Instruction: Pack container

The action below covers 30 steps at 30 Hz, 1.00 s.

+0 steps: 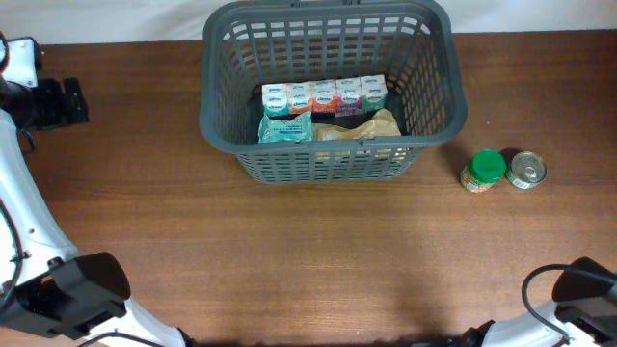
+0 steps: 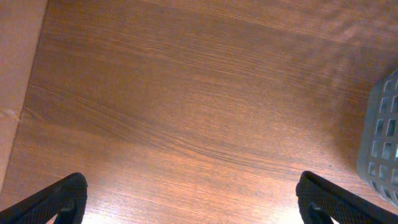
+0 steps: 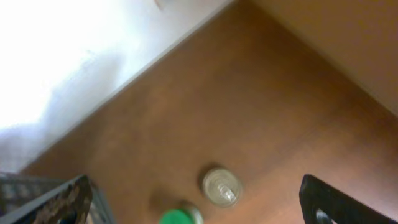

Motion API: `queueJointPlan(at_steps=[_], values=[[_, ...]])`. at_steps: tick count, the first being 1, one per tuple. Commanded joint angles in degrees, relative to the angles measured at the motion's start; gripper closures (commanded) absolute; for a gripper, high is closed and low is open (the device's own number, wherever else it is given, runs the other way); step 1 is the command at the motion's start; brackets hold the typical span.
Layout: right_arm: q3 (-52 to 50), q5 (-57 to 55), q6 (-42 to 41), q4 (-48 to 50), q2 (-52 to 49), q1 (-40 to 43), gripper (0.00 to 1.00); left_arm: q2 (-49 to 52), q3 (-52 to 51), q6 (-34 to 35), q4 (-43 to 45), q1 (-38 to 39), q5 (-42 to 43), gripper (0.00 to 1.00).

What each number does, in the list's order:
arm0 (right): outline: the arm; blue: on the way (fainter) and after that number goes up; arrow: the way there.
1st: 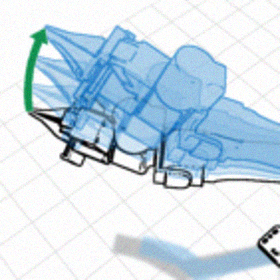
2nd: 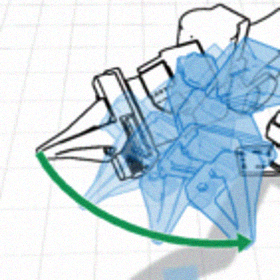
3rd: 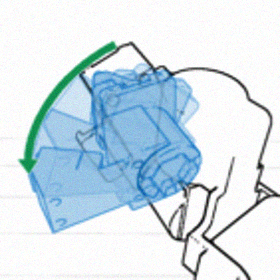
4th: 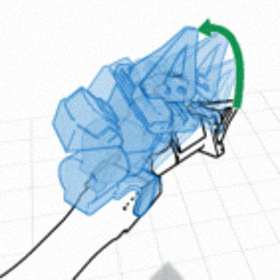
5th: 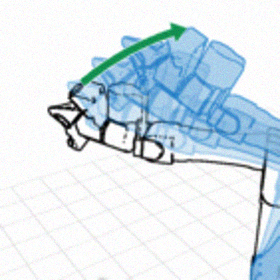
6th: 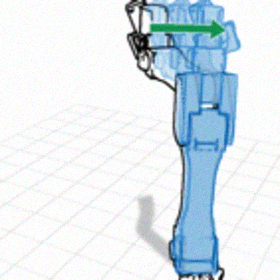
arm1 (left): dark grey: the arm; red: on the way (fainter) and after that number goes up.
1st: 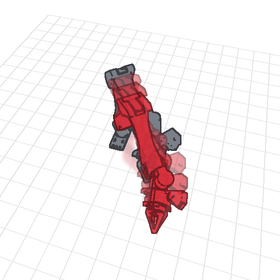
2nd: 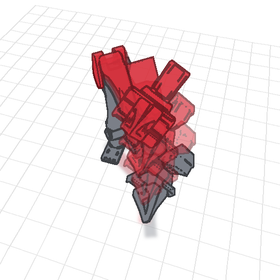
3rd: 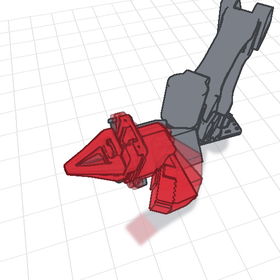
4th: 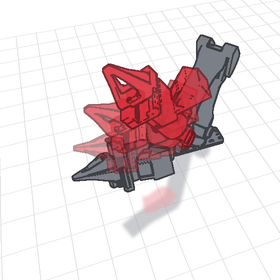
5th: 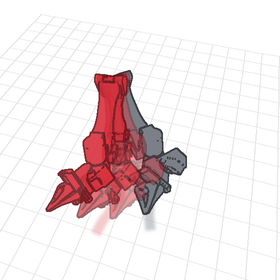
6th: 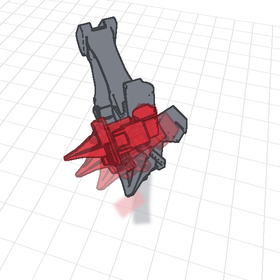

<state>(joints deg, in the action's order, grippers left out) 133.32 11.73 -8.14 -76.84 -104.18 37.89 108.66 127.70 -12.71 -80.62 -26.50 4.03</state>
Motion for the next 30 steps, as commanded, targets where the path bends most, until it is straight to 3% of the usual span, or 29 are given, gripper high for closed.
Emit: queueJointPlan(at_steps=[1, 5, 16, 20, 30], values=[[-4.55, -13.11, -2.43, -1.51, -2.05, -0.55, 0.01, 0.33, -0.37, 0.7, -0.02, -0.2, 0.17, 0.01], [-14.91, -16.06, -8.46, -0.09, -2.89, -1.31, 0.01, 0.33, -0.37, 0.7, -0.02, -0.2, 0.17, 0.01], [-37.94, -15.06, -10.01, 16.63, -3.04, -7.17, 0.01, 0.33, -0.37, 0.7, -0.02, -0.2, 0.17, 0.01], [-40.33, -12.17, -15.1, 15.85, -3.06, -8.24, 0.01, 0.33, -0.37, 0.72, -0.02, -0.2, 0.2, 0.01], [-36.61, -12.37, -12.68, 19.21, -7.28, -10.62, 0.01, 0.33, -0.37, 0.72, -0.02, -0.2, 0.17, 0.01]])
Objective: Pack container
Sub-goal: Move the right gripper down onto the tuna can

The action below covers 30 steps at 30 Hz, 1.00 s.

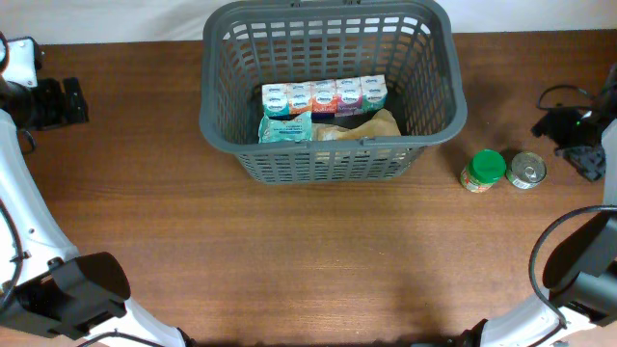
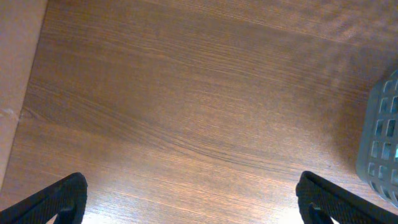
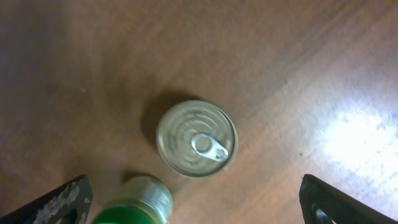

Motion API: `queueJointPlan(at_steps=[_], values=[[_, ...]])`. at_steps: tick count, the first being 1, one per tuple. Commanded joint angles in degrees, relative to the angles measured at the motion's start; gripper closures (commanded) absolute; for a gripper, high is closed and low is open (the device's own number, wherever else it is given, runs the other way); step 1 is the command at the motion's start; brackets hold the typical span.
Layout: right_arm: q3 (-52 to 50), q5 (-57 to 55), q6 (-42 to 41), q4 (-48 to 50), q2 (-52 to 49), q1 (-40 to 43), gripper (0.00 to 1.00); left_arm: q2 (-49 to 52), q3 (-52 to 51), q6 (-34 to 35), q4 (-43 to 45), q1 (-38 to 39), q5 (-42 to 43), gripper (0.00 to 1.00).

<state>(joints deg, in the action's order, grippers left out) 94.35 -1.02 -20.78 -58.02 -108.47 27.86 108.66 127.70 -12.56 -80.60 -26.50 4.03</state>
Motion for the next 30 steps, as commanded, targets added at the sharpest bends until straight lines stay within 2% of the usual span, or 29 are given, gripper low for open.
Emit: queueJointPlan(at_steps=[1, 12, 30], values=[[2.36, 0.39, -0.04, 0.26, -3.91, -0.59, 0.01, 0.33, -0.37, 0.55, -0.04, -0.2, 0.17, 0.01], [2.36, 1.05, -2.08, 0.98, -11.65, -0.92, 0.01, 0.33, -0.37, 0.55, -0.04, -0.2, 0.17, 0.01], [2.32, 3.15, -4.52, 2.8, -17.42, -1.01, 0.01, 0.33, -0.37, 0.55, -0.04, -0.2, 0.17, 0.01]])
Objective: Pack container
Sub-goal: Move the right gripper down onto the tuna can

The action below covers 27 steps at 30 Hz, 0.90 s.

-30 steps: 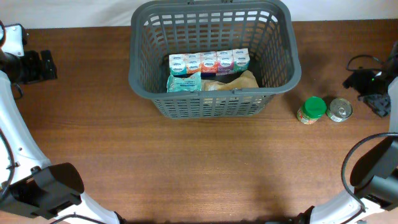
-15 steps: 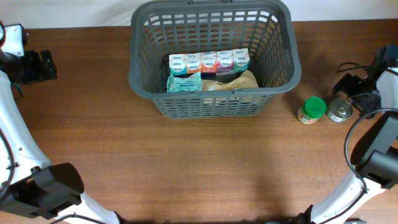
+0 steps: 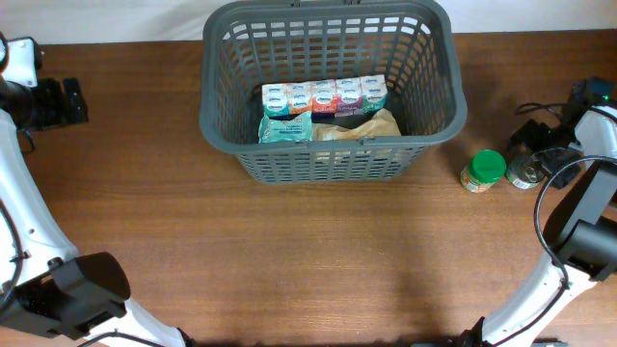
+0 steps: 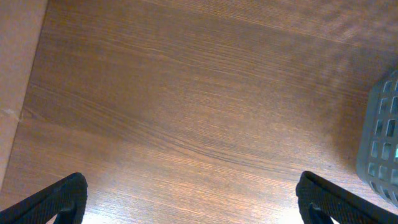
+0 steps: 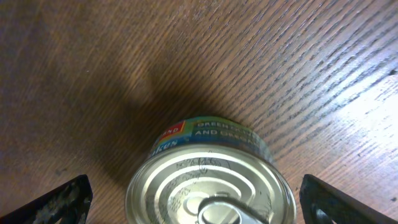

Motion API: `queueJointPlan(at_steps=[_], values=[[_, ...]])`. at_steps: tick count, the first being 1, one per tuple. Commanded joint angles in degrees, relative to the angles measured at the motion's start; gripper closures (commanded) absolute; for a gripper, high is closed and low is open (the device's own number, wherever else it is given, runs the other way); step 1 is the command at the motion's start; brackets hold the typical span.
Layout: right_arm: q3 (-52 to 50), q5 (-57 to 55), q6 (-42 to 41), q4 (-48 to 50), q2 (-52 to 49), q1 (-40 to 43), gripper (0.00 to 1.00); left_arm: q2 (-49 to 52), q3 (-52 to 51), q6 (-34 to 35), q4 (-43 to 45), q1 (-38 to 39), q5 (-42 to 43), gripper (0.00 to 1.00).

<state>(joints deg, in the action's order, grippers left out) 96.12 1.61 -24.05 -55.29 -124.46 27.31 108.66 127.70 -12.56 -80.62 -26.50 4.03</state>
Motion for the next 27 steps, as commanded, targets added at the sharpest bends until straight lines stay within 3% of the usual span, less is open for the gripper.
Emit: queueJointPlan(at_steps=[1, 27], values=[[0.55, 0.52, -1.68, 0.02, -1.75, -0.48, 0.01, 0.33, -0.37, 0.57, -0.02, -0.2, 0.17, 0.01], [0.52, -4.24, -3.08, -0.7, -3.54, -0.48, 0.0, 0.33, -0.37, 0.55, -0.02, -0.2, 0.2, 0.01]])
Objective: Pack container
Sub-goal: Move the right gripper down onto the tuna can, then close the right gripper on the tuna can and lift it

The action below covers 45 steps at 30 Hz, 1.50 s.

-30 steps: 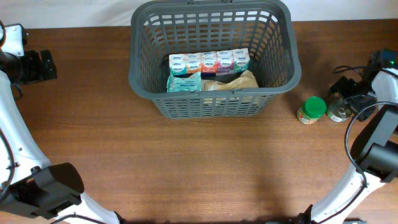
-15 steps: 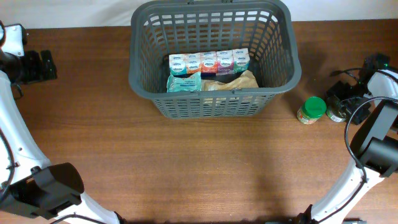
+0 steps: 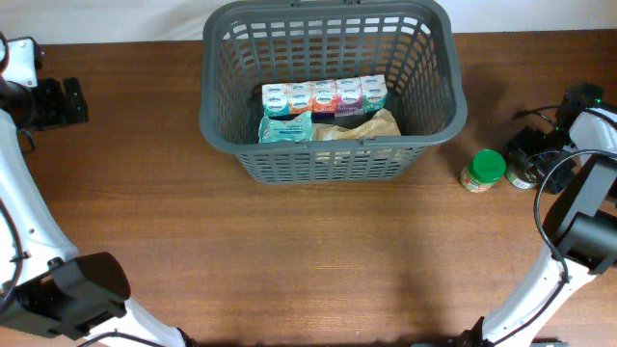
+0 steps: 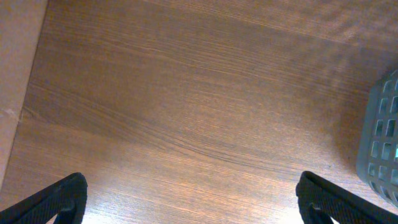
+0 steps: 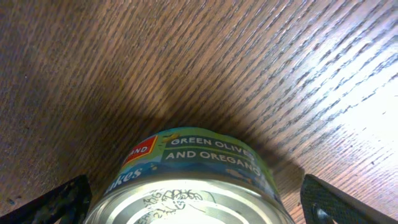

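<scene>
A grey plastic basket (image 3: 328, 92) stands at the back middle, holding a row of small cartons (image 3: 323, 96), a teal pouch and a tan bag. Right of it stand a green-lidded jar (image 3: 483, 169) and a tin can (image 3: 522, 176). My right gripper (image 3: 540, 154) is low over the can, open. In the right wrist view the can (image 5: 193, 168), labelled green olives and oregano, fills the space between the fingers (image 5: 65, 199), which stand on either side of it. My left gripper (image 4: 189, 202) hangs open over bare wood at the far left, nothing between its fingers.
The basket's wall (image 4: 379, 143) shows at the right edge of the left wrist view. The table's left edge (image 4: 25, 93) lies close to the left gripper. The jar stands just left of the can, close to my right gripper.
My right gripper has come lower onto the can, whose side label now fills the wrist view between the fingers. The left arm, basket and jar have not moved.
My right wrist first saw the can and jar small and far below. Then the gripper was at the table's right side, above the can. Then it was close over the can's lid, and now its open fingers straddle the can. The left arm stayed still.
</scene>
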Motion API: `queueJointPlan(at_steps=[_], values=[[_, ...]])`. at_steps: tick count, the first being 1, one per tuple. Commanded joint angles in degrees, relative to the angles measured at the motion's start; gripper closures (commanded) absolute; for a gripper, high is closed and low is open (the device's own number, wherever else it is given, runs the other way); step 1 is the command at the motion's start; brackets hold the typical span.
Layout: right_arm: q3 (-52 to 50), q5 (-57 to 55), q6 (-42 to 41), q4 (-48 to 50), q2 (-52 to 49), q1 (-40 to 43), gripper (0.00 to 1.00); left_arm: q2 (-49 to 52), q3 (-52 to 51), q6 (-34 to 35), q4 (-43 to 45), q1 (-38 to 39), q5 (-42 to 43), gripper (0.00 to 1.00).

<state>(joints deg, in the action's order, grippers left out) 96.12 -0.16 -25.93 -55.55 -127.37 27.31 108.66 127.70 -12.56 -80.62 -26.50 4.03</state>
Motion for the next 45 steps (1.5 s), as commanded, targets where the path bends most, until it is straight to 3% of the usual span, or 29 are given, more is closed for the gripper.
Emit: queueJointPlan(at_steps=[1, 27, 45], values=[[0.52, -3.04, -1.2, -0.57, -0.63, -0.48, 0.0, 0.33, -0.37, 0.55, -0.02, -0.2, 0.2, 0.01], [-4.7, -3.48, -1.18, 2.45, -0.63, -0.79, 0.0, 0.33, -0.37, 0.55, -0.02, -0.2, 0.17, 0.01], [-4.83, -3.1, -1.18, 2.16, -0.63, -0.79, 0.22, 0.33, -0.37, 0.55, -0.02, -0.2, 0.2, 0.01]])
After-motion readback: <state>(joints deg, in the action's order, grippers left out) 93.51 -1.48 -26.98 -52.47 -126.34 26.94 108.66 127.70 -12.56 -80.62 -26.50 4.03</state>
